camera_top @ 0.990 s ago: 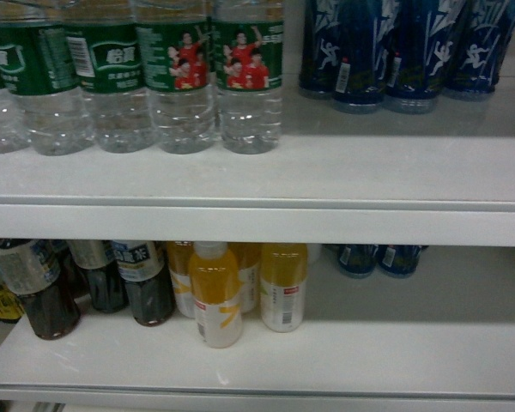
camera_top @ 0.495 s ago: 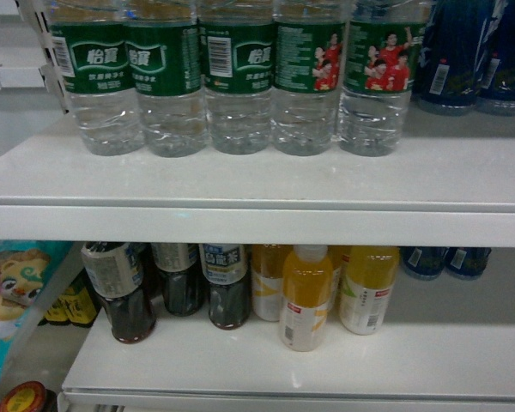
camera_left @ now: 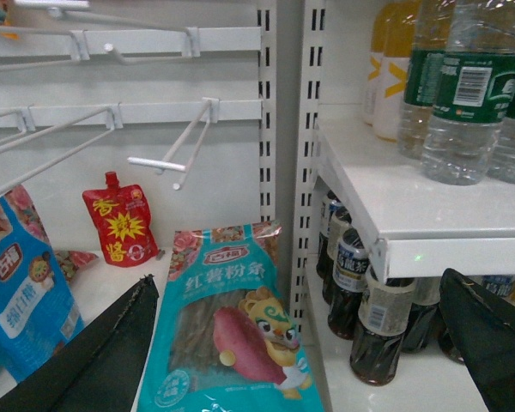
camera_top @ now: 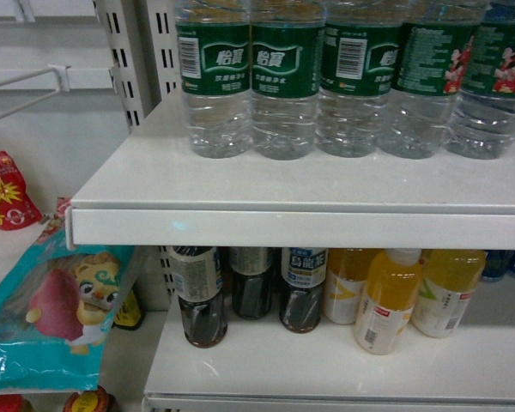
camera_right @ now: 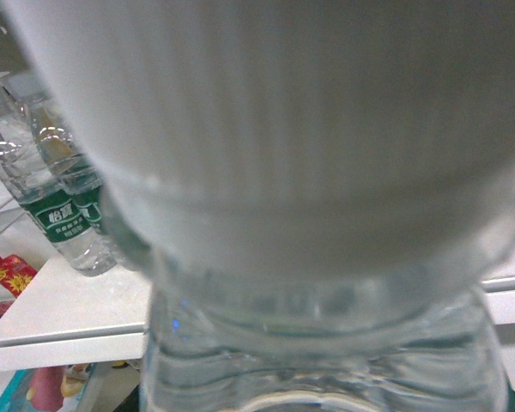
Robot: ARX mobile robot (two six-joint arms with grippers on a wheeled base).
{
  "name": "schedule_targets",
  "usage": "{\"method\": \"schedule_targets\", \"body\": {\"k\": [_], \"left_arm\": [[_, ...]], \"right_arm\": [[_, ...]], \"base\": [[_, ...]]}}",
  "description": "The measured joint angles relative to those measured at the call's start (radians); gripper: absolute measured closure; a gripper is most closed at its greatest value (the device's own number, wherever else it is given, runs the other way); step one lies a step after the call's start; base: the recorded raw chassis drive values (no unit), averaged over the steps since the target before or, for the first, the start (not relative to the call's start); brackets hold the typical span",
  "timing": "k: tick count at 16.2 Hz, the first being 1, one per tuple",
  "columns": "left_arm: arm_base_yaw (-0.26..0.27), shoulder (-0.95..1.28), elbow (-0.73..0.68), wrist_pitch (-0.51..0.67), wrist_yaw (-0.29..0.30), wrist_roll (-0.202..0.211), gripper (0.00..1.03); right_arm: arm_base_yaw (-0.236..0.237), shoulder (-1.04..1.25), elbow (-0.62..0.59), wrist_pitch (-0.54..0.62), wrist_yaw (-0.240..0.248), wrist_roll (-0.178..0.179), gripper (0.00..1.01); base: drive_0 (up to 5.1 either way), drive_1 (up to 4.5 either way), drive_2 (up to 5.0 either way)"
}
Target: Move water from second to third shelf
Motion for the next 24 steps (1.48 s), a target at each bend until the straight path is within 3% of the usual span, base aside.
{"method": "schedule_targets", "body": {"k": [17,18,19,20,24], "left_arm": [[0.000,0.000,0.000,-0.001,0.000,0.000,0.05],[0.000,0.000,0.000,-0.001,0.000,0.000,0.05],[0.000,0.000,0.000,-0.001,0.000,0.000,0.05],[0.000,0.000,0.000,0.000,0.001,0.000,0.05],[0.000,0.000,0.000,-0.001,0.000,0.000,0.05]], "right_arm": [[0.000,0.001,0.000,0.002,-0.002,0.000,0.58],[-0.019,0.025,0.033,-0.084,-0.076,-0.050,0.58],[0.003,0.095,0.069,-0.092,-0.141,-0.137,0.58],[0.057,0.167,0.096,-0.030,-0.126,-0.205,0.58],[0.192,0.359,0.193,0.134,-0.029,-0.283,0.58]], "base": [[-3.5,1.75,1.7],[-3.5,1.74,1.7],[0.0,0.00,0.0],[0.0,0.00,0.0],[0.0,0.00,0.0]]}}
